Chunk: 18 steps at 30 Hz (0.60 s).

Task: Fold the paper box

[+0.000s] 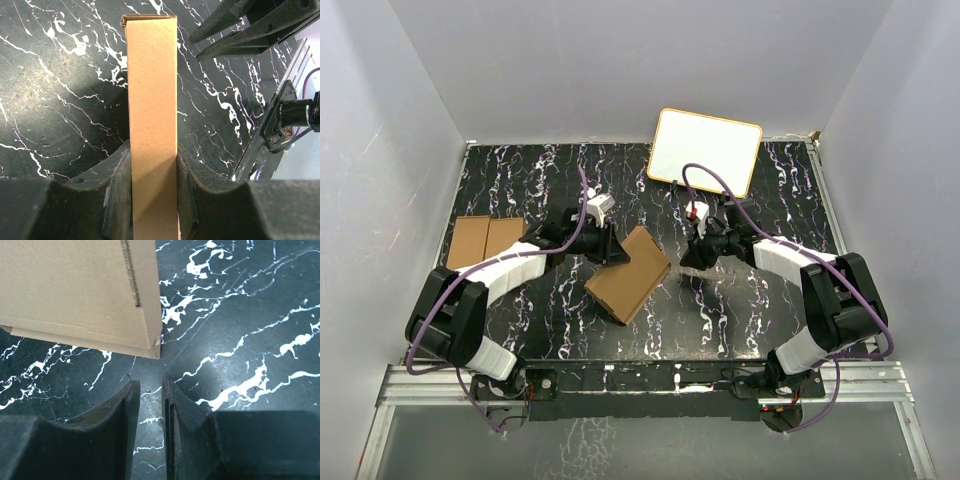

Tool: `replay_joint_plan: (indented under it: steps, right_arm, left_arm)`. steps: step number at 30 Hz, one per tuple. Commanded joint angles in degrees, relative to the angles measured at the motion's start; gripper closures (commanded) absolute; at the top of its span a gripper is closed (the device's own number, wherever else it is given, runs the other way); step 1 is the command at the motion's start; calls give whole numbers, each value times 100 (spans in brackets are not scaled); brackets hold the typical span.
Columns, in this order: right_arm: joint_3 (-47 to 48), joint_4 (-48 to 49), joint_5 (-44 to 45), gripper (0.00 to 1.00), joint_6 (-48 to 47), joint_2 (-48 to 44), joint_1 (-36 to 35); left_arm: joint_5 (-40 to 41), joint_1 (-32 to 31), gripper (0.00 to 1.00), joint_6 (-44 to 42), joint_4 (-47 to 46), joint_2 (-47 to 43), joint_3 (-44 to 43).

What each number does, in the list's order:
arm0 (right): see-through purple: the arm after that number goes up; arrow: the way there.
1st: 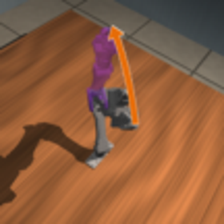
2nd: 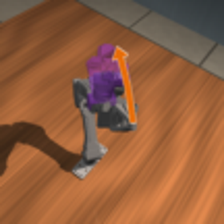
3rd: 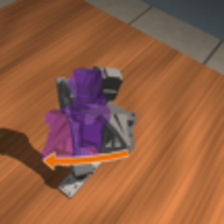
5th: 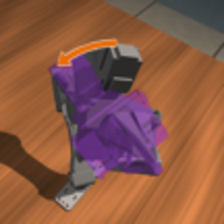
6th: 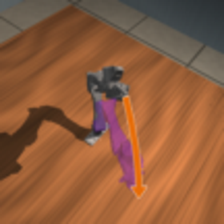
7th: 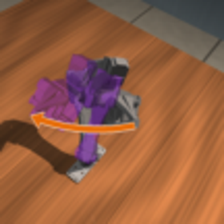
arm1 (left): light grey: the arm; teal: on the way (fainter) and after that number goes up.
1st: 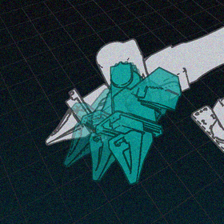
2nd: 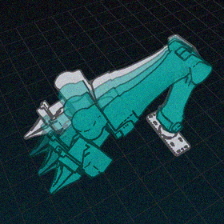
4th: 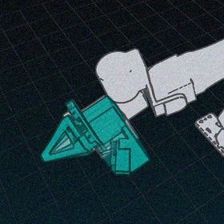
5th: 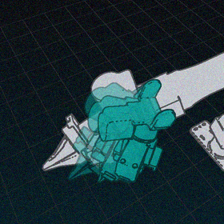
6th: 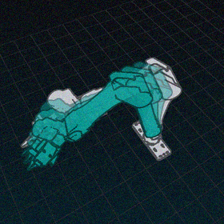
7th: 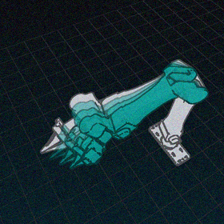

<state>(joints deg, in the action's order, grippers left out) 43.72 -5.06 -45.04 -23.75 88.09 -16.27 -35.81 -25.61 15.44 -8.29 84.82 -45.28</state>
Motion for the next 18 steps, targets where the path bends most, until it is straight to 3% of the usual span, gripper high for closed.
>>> replay_joint_plan:
  steps: [1,18]
  right_arm:
    - [273,54,-408,71,167,167,152]
    - [387,258,-58,73,736,586,216]
  left_arm:
    - [275,29,100,-315,394,129,-288]
    - [907,-160,100,-445,1741,589,-1361]
